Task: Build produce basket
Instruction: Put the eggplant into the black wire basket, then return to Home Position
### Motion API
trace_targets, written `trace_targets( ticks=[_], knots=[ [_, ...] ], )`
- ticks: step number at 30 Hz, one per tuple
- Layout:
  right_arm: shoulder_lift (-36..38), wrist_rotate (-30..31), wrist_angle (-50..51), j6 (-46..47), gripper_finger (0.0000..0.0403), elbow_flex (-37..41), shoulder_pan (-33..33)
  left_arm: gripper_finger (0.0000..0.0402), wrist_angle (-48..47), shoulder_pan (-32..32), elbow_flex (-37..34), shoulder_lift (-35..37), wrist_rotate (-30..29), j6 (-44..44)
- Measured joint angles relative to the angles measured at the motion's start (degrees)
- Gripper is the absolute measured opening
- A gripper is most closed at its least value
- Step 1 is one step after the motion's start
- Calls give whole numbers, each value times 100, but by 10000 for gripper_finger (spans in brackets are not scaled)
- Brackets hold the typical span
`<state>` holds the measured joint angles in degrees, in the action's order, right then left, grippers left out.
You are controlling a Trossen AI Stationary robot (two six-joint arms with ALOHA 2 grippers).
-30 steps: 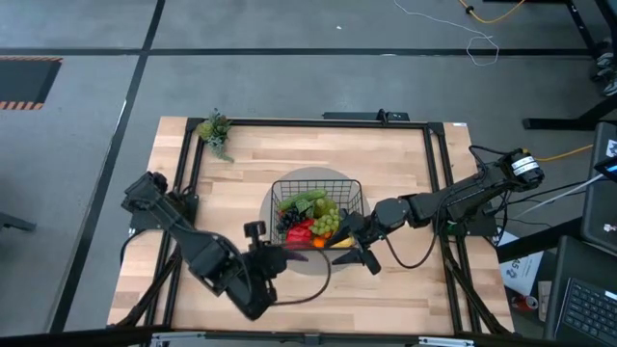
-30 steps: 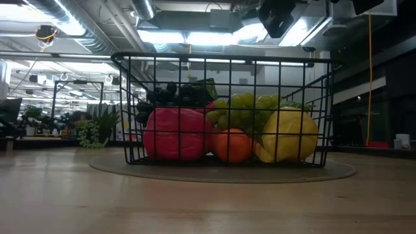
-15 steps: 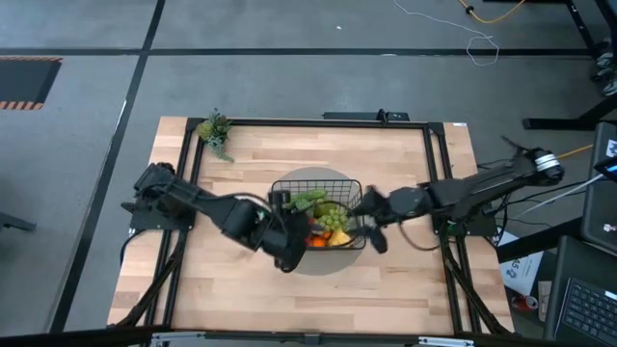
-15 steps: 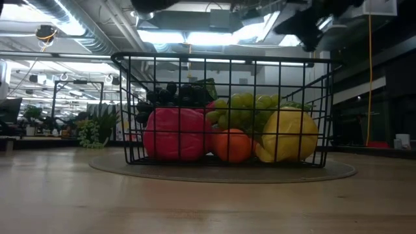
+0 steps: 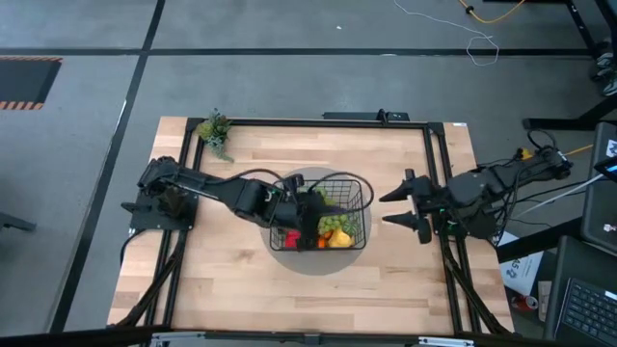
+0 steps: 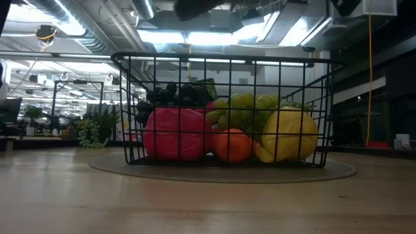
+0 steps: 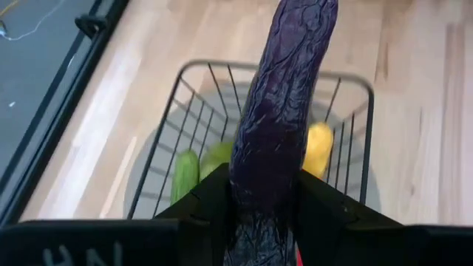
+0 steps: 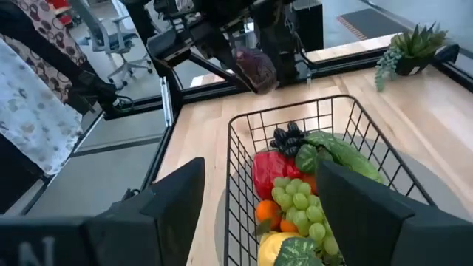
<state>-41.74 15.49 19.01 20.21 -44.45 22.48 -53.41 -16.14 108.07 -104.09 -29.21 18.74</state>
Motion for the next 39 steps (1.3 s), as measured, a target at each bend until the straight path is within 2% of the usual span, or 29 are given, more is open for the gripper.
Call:
trace_targets(
  ticks=[5,19,31,39],
  knots=[
    [61,2,21,-113,256,0,-2,112,427,183,0,0,-1,1],
    [-593,-7,18,186,256,0,-2,116,470,445,-4,0,-13,170],
    [-889,-7,-185,195,256,0,-2,197,282,329,-9,-2,254,367],
    [-889,-7,-188,208,256,0,-2,200,227,147,-9,-4,270,-229]
  ],
)
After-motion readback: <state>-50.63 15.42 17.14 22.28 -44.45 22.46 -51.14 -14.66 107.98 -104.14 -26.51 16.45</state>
